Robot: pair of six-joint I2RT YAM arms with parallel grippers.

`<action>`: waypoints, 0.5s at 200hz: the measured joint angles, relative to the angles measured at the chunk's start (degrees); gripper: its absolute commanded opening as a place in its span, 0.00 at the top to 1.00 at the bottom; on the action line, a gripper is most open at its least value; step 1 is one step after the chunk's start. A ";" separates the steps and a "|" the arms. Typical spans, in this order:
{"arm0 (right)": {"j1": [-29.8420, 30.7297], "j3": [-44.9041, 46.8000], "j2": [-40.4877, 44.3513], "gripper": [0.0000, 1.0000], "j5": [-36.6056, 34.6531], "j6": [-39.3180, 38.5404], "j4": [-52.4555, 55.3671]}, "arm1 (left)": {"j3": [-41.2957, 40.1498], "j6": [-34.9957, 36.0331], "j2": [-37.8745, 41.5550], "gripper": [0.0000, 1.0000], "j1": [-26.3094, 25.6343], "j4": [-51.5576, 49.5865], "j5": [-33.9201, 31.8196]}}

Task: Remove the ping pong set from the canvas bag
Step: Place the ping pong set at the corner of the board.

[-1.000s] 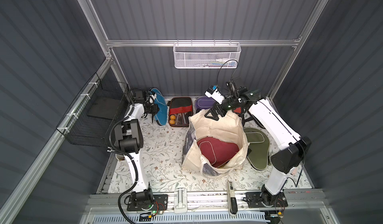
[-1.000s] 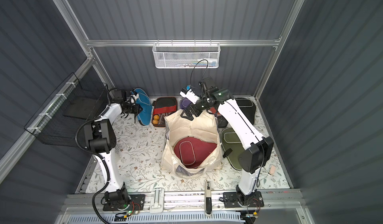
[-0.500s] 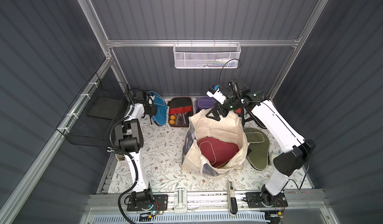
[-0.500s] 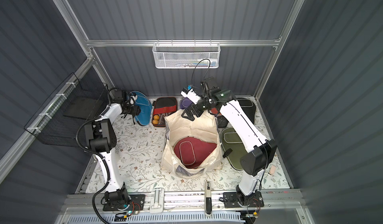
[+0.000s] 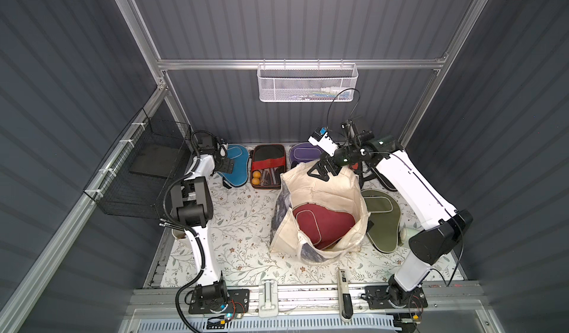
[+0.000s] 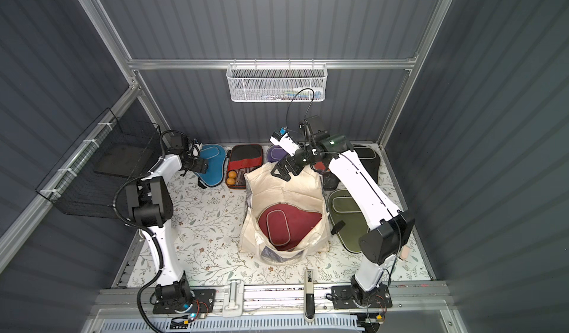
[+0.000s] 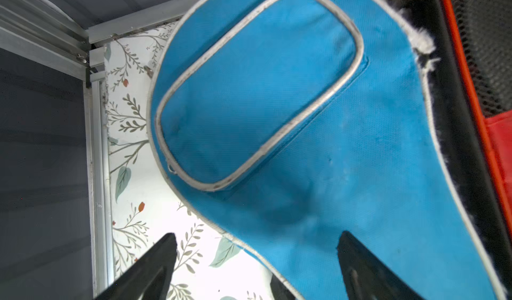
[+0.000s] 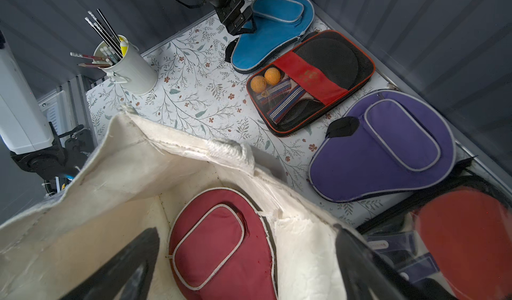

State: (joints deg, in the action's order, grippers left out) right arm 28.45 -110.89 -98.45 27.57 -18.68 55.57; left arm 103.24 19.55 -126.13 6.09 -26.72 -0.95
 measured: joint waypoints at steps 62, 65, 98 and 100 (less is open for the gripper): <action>0.00 4.90 6.67 0.01 -1.09 0.24 0.07 | -10.12 -0.74 12.83 0.00 -1.03 3.28 2.69; 0.00 5.33 7.08 0.01 -1.09 0.28 0.02 | -10.67 -0.81 13.90 0.00 -1.22 3.54 2.71; 0.63 12.68 14.45 0.01 -2.19 1.73 -1.31 | -16.09 -2.23 26.10 0.00 -7.13 6.43 5.01; 0.72 13.20 14.95 0.01 -2.27 1.79 -1.42 | -16.39 -2.36 26.82 0.00 -7.61 6.51 5.22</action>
State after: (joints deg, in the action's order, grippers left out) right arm 29.17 -97.69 -83.50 25.30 -16.88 54.15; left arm 86.85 17.19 -99.31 -1.52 -20.21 4.27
